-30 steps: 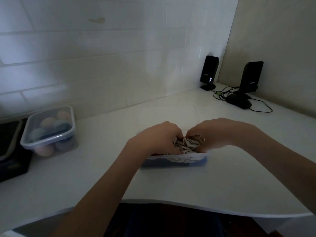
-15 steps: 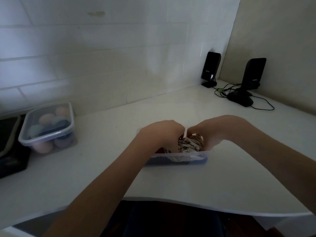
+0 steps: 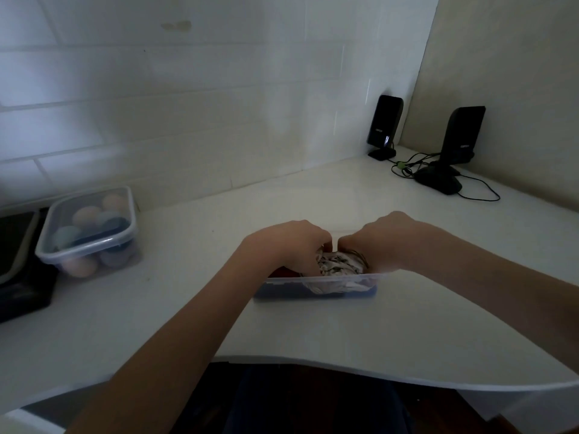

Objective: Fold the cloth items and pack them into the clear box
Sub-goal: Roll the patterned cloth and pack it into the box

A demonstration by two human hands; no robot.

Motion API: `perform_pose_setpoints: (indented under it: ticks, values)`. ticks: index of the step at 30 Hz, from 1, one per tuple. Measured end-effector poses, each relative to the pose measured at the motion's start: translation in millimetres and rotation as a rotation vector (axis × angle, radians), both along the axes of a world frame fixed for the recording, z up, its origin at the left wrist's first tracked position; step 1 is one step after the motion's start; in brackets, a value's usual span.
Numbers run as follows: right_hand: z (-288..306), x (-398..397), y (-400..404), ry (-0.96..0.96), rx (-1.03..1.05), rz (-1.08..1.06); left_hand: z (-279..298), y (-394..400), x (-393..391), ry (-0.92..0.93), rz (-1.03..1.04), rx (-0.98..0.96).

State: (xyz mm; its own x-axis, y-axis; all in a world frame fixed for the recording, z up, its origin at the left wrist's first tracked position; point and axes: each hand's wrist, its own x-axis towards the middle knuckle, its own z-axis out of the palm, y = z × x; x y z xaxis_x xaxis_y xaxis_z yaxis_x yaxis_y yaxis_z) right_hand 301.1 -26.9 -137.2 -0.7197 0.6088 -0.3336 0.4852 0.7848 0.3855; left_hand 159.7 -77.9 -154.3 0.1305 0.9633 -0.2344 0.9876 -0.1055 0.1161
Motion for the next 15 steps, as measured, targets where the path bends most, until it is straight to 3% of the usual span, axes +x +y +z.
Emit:
perform_pose_setpoints:
  ticks: [4, 10, 15]
  values:
    - [0, 6, 3, 0.05, -0.079, -0.059, -1, 0, 0, -0.008, -0.001, 0.027]
    - [24, 14, 12, 0.157, -0.511, -0.243, -1, -1, 0, 0.003, 0.005, 0.025]
    - [17, 3, 4, 0.084, -0.278, -0.213, -2, 2, 1, 0.007, 0.014, 0.004]
